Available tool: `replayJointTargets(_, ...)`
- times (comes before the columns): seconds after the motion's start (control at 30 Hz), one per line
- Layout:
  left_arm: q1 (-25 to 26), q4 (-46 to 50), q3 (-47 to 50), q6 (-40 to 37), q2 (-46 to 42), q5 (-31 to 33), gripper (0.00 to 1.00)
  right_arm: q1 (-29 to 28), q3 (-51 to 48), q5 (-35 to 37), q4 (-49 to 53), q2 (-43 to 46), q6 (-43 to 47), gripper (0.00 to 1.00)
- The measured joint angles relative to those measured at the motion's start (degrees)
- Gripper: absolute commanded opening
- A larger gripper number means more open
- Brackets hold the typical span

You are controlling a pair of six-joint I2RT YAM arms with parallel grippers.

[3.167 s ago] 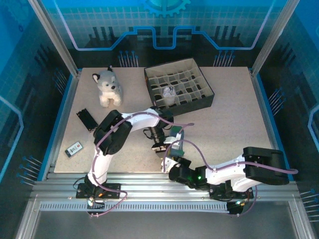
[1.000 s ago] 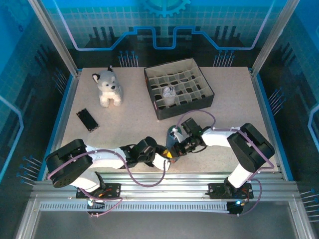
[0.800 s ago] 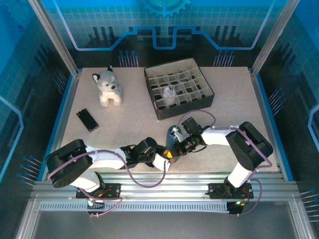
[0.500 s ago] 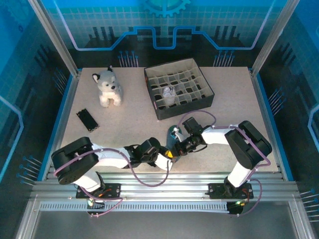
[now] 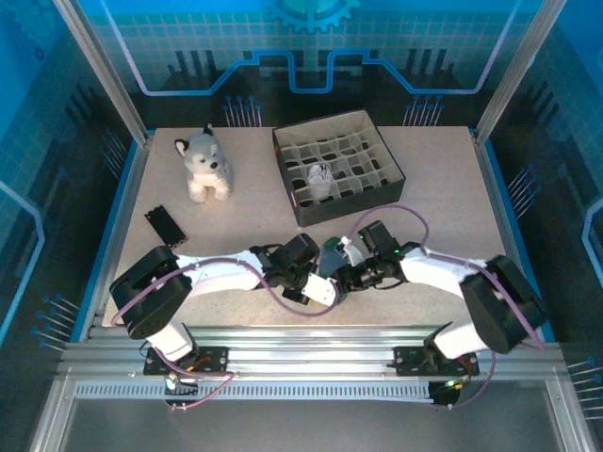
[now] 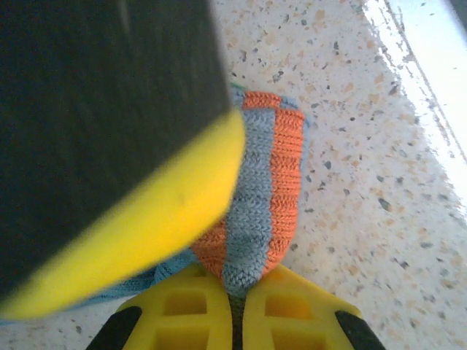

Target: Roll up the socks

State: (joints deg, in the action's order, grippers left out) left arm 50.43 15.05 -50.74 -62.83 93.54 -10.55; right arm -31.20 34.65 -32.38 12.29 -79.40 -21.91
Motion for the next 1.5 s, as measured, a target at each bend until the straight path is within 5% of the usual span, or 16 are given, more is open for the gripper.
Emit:
replayJointTargets(0.37, -2.56, 20.98, -15.06, 1.44, 10.58, -11.93, 0.00, 0.13, -13.27, 14.56, -0.81, 30.38, -0.17, 0.48)
replayJointTargets(0.63, -6.34, 31.65, -24.11, 1.64, 17.90, -19.19, 0.00, -10.67, -21.31, 27.02, -2.56, 46.36, 0.33, 0.50)
replayJointTargets(0.9, -8.61, 39.71, -32.09, 3.15, 24.22, -23.71, 0.00, -22.97, -22.21, 38.03, -9.57, 41.97, 4.00, 0.54)
replayJointTargets(1.17, -9.64, 43.21, -34.64, 3.43, 27.02, -26.51, 0.00, -23.65, -26.88, 40.85, -21.05, 31.78, 4.59, 0.55)
replayJointTargets(1.5, -9.77, 45.35, -36.02, 4.24, 28.76, -28.35, 0.00, -23.47, -28.30, 38.75, -30.53, 29.86, 7.02, 0.59)
